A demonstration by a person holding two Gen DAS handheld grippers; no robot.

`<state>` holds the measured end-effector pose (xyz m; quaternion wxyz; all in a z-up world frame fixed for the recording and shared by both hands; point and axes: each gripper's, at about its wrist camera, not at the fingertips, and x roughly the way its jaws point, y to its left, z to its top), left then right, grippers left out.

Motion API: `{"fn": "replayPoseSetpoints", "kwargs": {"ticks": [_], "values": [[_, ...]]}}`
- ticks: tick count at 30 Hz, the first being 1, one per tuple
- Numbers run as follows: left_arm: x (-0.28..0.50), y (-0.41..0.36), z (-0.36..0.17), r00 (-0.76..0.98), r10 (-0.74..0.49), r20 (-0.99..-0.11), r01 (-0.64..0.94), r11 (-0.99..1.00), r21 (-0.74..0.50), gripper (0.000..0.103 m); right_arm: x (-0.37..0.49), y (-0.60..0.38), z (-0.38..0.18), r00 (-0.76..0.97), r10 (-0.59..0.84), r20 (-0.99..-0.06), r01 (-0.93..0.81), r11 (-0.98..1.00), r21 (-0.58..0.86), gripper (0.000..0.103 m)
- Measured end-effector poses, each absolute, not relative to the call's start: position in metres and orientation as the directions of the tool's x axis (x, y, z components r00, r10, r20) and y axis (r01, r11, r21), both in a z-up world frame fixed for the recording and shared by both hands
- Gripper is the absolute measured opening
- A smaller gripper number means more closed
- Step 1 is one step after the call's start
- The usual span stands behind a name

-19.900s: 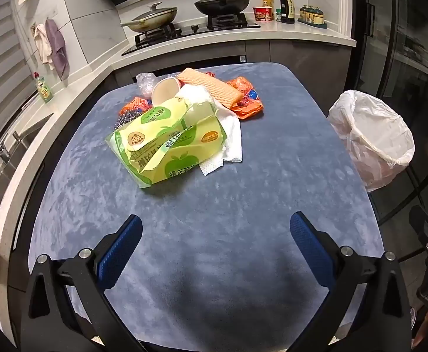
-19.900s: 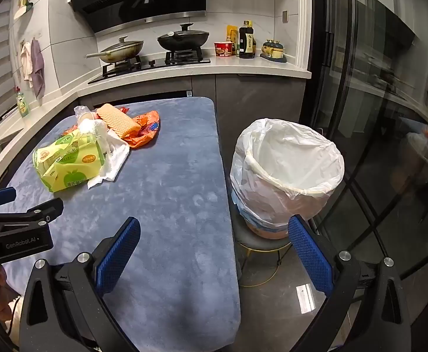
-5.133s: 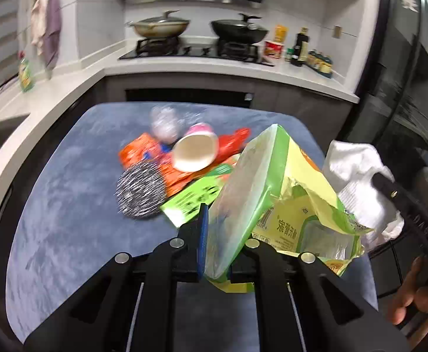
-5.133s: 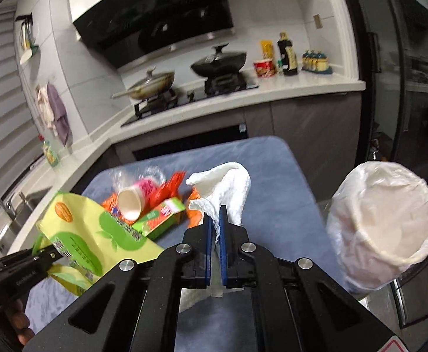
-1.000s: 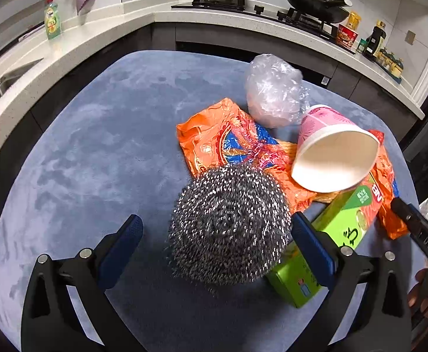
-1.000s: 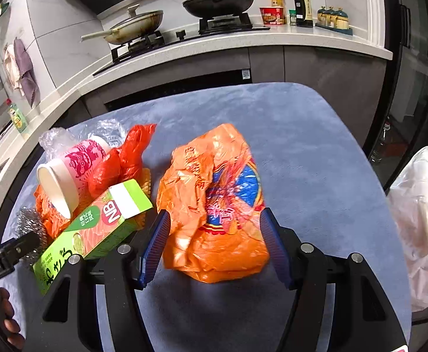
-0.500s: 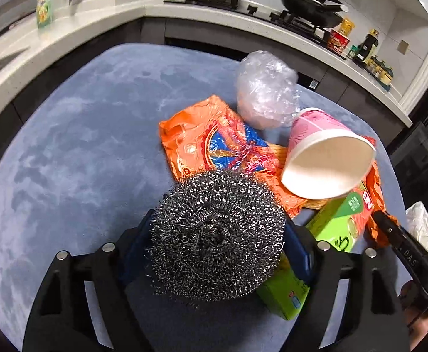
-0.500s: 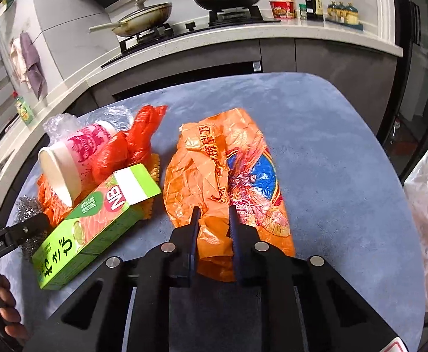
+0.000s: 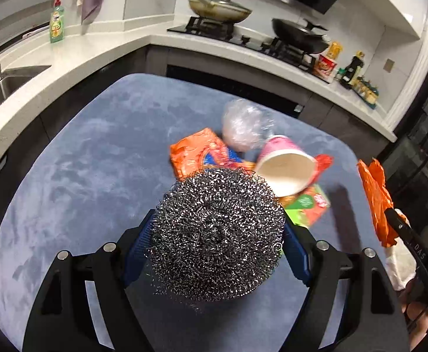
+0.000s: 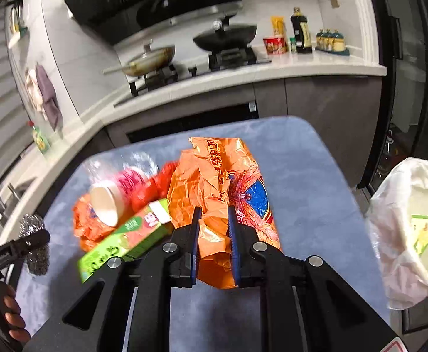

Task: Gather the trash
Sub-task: 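Carry the steel scrubber and orange wrapper over the bin with both tools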

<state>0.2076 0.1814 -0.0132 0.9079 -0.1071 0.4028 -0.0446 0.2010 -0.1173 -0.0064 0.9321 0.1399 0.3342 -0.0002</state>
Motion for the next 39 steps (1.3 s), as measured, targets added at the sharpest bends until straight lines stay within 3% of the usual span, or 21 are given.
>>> {"fn": "replayPoseSetpoints", "kwargs": {"ticks": [15,27,39], "values": [[0.164,0.061,0.031,0.676,-0.296,-0.675,0.258,0.953,-0.159,0.075,0.118,-0.199,0.059,0.865,-0.026,-0.502,0.184,0.946,0.269,0.015],[0.145,-0.080,0.035,0.607,-0.422,-0.673,0.476,0.871,-0.117,0.075,0.070,-0.289,0.056,0.841,-0.179,-0.511,0.346,0.904,0.252,0.015],[0.137,-0.190,0.012,0.513,-0.489,-0.706,0.640,0.765,-0.065,0.075,0.055,-0.356,0.017,0.780,-0.259,-0.570,0.468,0.846,0.257,0.016]]}}
